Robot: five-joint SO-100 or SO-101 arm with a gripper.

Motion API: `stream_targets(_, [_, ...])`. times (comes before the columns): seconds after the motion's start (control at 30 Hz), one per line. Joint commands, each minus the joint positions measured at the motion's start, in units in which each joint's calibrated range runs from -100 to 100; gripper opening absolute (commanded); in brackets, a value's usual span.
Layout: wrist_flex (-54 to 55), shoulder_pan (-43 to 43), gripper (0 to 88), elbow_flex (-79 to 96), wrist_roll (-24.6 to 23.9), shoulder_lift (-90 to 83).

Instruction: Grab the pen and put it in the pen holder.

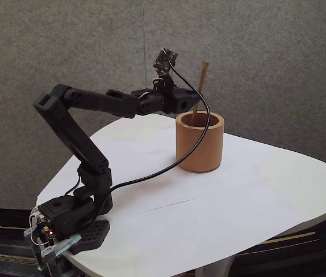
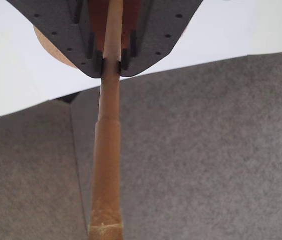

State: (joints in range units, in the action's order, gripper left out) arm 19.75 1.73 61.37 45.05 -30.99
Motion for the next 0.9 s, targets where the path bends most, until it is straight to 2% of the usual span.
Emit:
stream_targets(0.0, [0.9,-0.3,0.7,-5.6,-0.2,3.8])
stream_targets(0.17, [0.4,-0.2,0.7,-12.2,-0.2,9.0])
stream_targets(0.87, [0.2,-0.2,0.9,-11.6,0.2,12.6])
